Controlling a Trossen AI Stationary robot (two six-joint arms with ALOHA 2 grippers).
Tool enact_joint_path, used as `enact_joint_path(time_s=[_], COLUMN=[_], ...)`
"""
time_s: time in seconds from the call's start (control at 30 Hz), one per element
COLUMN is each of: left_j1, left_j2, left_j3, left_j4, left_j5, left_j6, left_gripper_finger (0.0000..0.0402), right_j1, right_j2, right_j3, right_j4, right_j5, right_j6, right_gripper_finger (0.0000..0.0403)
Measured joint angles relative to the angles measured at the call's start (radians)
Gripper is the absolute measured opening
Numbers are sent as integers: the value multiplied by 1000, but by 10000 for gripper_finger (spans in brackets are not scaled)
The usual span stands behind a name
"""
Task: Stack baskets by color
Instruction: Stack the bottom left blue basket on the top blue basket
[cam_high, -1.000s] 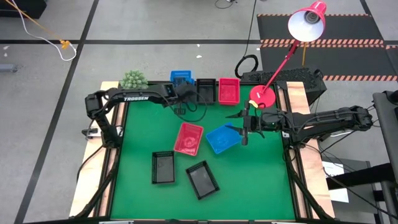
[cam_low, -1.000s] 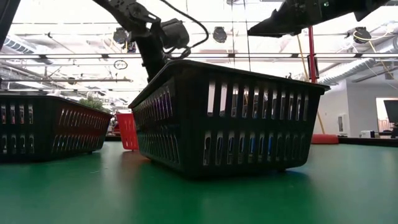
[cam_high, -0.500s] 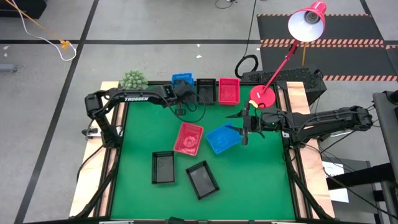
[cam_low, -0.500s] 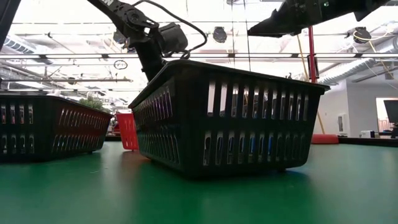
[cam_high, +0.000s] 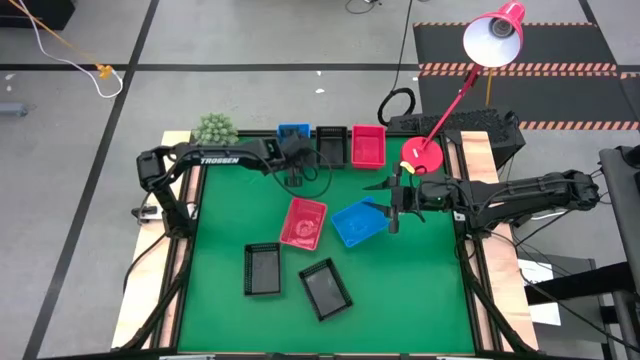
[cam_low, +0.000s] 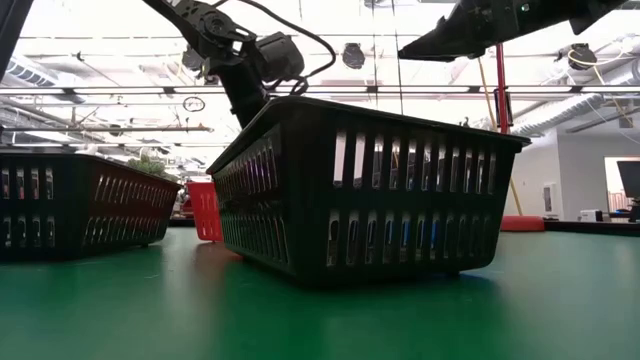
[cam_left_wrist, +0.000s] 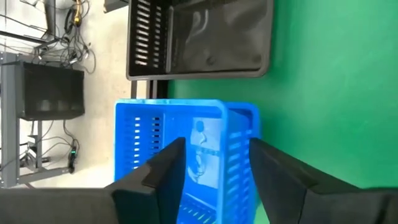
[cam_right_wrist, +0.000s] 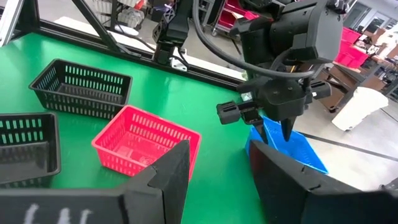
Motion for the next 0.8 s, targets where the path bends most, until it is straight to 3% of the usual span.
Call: enact_joint_path(time_s=[0.3, 0.43, 0.63, 0.8], left_j1=[-39, -8, 77, 106], left_j2=[-66, -70, -56, -59], left_j3=[0, 0, 0, -39], left_j4=[-11, -15, -25, 14], left_j5=[3, 20, 137, 184], left_j6=[-76, -126, -235, -262], left_gripper_finger=[164, 114, 14, 16], right_j1=[0, 0, 0, 0], right_j2=[0, 0, 0, 0], right_j3=[0, 0, 0, 0], right_j4=[-1, 4, 4, 4], right_j5=[0, 0, 0, 0], right_j6=[1, 7, 30, 29], right_gripper_finger=[160, 160, 160, 160])
